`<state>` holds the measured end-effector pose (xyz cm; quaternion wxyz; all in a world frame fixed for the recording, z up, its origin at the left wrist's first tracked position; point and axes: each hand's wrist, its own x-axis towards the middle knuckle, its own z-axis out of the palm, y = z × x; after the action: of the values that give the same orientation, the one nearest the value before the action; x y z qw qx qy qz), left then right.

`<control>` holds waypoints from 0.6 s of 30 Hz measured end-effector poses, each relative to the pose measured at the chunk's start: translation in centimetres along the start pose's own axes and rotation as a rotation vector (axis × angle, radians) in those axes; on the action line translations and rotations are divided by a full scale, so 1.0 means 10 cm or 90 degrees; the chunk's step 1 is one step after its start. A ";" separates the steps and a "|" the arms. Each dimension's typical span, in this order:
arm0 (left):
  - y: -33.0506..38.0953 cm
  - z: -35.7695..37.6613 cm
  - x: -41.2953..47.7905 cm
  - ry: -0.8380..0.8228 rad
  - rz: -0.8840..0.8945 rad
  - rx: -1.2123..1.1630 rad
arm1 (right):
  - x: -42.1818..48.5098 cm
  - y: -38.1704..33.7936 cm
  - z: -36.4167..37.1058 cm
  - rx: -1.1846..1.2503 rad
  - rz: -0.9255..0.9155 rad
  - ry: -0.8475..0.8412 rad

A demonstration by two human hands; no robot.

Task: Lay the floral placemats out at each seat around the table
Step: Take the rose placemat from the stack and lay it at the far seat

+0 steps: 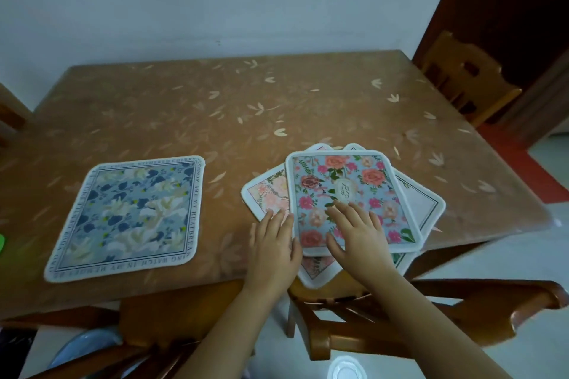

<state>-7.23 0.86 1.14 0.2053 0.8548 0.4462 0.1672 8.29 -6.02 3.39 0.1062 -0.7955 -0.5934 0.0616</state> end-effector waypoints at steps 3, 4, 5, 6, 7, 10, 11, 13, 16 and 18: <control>0.03 0.09 0.05 -0.033 0.021 0.010 | -0.04 0.10 0.03 0.005 0.011 0.014; 0.03 0.11 0.07 -0.044 0.036 0.014 | -0.05 0.13 0.04 0.008 0.025 0.023; 0.03 0.15 0.10 -0.055 0.052 0.020 | -0.07 0.16 0.06 0.010 0.044 0.029; 0.02 0.19 0.12 -0.066 0.068 0.028 | -0.09 0.19 0.08 0.010 0.062 0.031; 0.02 0.23 0.14 -0.076 0.084 0.036 | -0.11 0.22 0.10 0.009 0.078 0.028; 0.03 0.36 0.19 -0.105 0.124 0.041 | -0.15 0.32 0.16 0.005 0.109 0.012; 0.03 0.41 0.20 -0.114 0.132 0.039 | -0.17 0.36 0.18 0.005 0.115 0.011; 0.04 0.50 0.20 -0.135 0.148 0.048 | -0.21 0.44 0.21 0.005 0.119 0.015; 0.07 0.63 0.22 -0.164 0.148 0.066 | -0.24 0.57 0.26 0.007 0.126 -0.007; 0.11 0.72 0.25 -0.177 0.131 0.064 | -0.22 0.69 0.29 0.015 0.114 -0.028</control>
<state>-1.74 0.87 -4.23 0.2036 0.9200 0.3319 0.0451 13.39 -9.75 -1.20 0.0966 -0.8425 -0.5214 0.0952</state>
